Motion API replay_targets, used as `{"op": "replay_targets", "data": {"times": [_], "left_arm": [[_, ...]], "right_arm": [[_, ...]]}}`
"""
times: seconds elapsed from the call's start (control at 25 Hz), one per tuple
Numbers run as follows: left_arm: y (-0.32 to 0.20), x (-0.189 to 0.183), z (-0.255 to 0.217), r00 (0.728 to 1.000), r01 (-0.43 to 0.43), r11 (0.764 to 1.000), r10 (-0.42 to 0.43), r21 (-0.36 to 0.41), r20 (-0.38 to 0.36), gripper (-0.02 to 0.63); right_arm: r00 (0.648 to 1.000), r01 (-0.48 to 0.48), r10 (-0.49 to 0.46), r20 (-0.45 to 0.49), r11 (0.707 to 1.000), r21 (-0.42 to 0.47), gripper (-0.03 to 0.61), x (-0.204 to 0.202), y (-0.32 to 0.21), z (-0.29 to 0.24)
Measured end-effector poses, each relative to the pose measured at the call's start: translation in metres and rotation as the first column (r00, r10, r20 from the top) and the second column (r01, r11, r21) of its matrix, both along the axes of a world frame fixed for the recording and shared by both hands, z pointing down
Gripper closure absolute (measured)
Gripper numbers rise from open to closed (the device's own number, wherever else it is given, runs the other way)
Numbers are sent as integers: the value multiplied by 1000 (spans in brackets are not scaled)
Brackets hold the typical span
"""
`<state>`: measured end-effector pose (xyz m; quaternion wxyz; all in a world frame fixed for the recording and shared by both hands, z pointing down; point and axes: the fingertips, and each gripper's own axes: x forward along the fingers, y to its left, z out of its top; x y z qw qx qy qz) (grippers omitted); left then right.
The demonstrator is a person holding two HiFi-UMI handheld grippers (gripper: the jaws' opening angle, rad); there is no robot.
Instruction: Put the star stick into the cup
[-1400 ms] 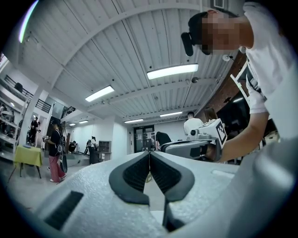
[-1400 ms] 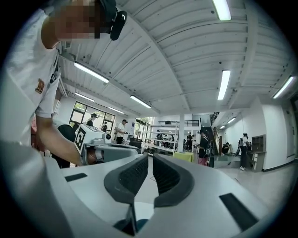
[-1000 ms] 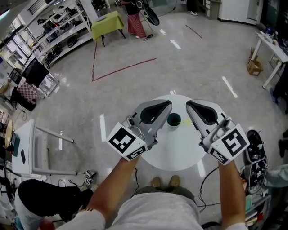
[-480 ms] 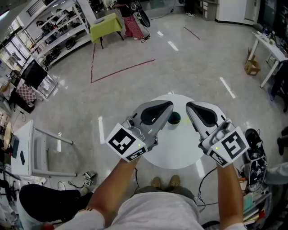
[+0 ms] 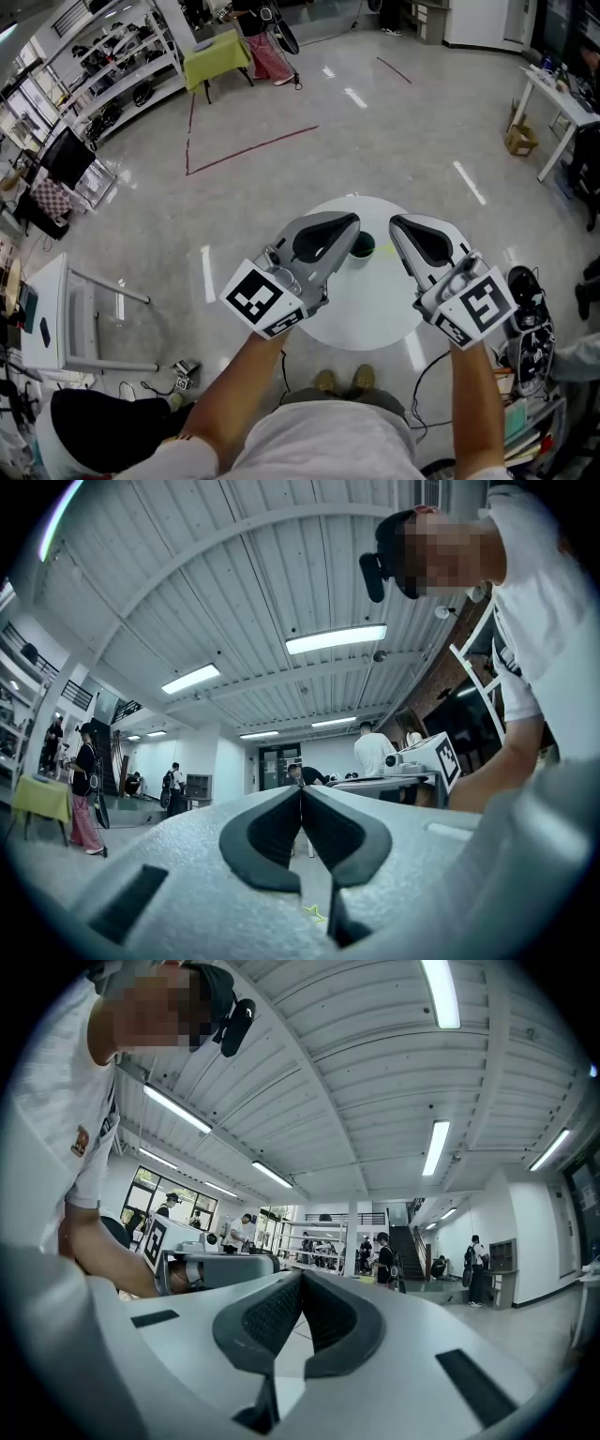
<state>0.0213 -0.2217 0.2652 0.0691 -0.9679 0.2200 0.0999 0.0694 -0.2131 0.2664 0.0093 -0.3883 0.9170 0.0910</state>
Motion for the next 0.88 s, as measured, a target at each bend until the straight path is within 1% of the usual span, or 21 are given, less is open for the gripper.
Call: {"op": "replay_targets", "data": {"times": [0.2, 0.88], "left_arm": [[0, -4, 1, 1000, 1, 1000, -1, -4, 0, 598], [-1, 0, 7, 1000, 8, 1000, -8, -13, 5, 598]], "right_arm": [[1000, -6, 6, 2, 1000, -5, 568, -1, -1, 1], [1000, -4, 4, 4, 1000, -13, 568, 3, -2, 6]]}}
